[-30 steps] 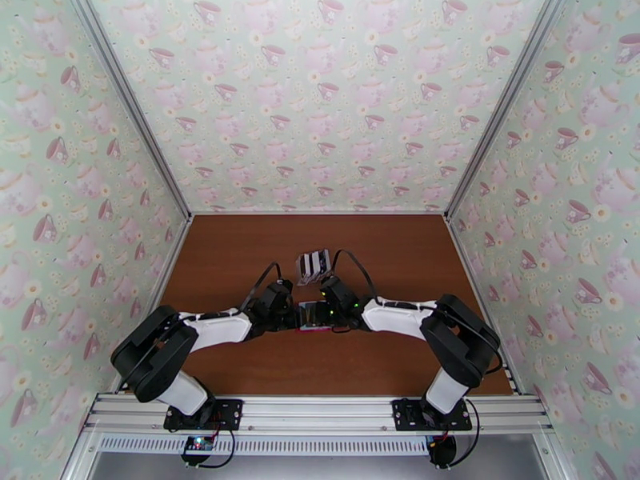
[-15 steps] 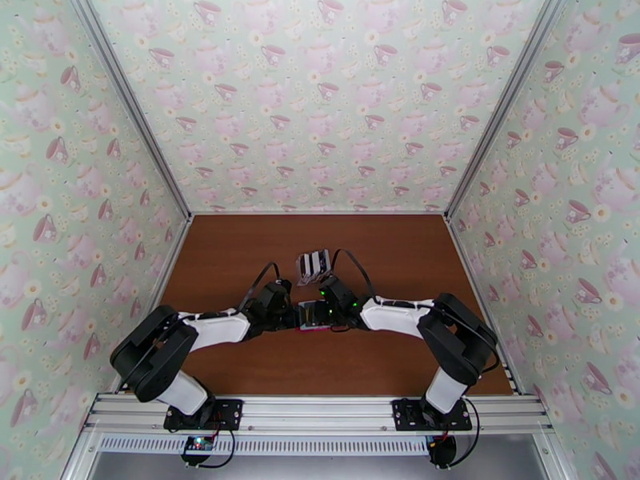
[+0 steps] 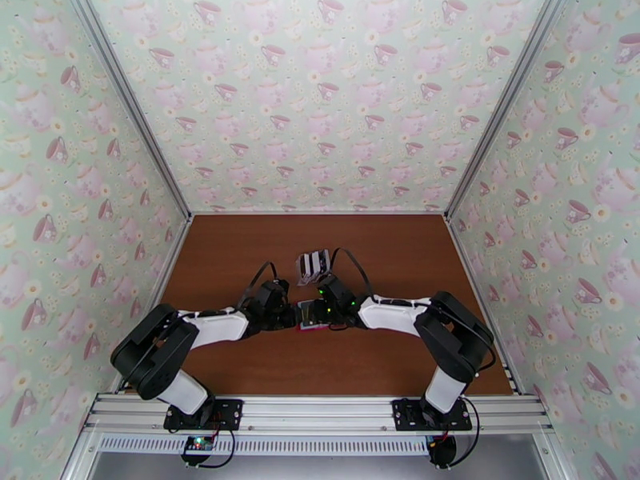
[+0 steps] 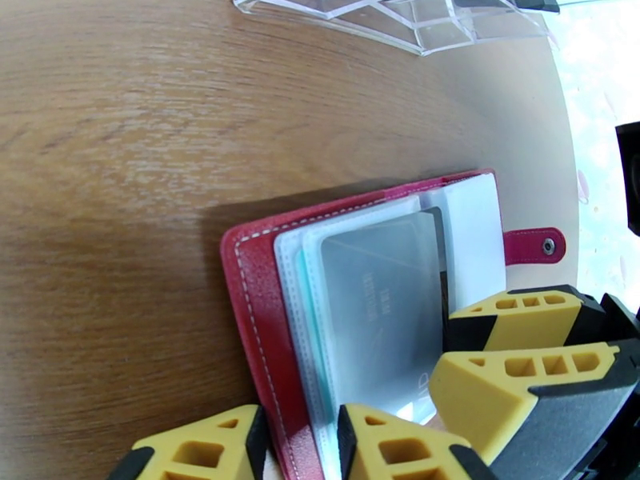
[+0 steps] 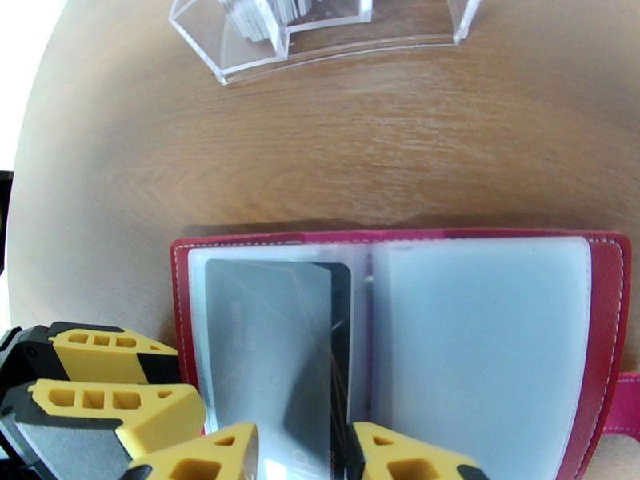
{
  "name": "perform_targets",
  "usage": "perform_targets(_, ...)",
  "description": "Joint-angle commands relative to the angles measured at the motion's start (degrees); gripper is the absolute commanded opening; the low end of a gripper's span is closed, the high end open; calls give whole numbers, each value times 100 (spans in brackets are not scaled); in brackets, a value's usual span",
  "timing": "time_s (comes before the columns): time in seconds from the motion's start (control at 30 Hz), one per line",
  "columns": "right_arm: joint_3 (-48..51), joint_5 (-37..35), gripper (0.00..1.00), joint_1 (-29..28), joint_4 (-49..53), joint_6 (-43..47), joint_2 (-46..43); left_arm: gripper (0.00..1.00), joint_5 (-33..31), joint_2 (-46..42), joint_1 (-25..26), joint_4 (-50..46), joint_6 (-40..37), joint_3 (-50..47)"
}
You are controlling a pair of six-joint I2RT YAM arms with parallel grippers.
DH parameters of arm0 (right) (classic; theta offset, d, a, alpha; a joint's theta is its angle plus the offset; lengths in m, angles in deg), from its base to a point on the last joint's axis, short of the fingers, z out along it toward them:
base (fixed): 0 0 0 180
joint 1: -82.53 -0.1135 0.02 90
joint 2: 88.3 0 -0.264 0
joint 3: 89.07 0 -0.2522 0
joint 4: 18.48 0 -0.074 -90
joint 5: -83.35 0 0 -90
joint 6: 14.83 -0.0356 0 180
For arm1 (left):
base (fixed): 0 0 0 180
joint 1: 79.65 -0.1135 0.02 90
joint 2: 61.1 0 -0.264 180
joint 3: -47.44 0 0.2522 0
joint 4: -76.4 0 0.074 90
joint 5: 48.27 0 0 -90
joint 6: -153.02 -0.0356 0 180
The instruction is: Put the credit cards into the card holder
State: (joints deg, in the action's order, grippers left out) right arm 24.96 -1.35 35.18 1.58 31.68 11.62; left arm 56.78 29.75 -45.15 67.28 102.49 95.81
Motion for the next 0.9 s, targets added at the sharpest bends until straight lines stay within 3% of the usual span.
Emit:
perform_targets(0.0,-205,128,33,-51,-111,-53,130,29,83,374,-9,-1018,-61,-191)
perform_targets(0.03,-220,137,33,-50,-118,-63,133,23,83,389,-18,-1023,-70,-174)
perform_targets(0.17,-253,163,32,-72,-118,-68,151,20,92,423,-37,-1027,-88,-144)
perform_targets(0.23,-269,164,32,-93,-121,-62,156,14,95,432,-49,-1032,-97,-133)
perform_targets(0.87,-516,94,33,-310,59,-22,213,21,120,417,-302,-1305,-332,123)
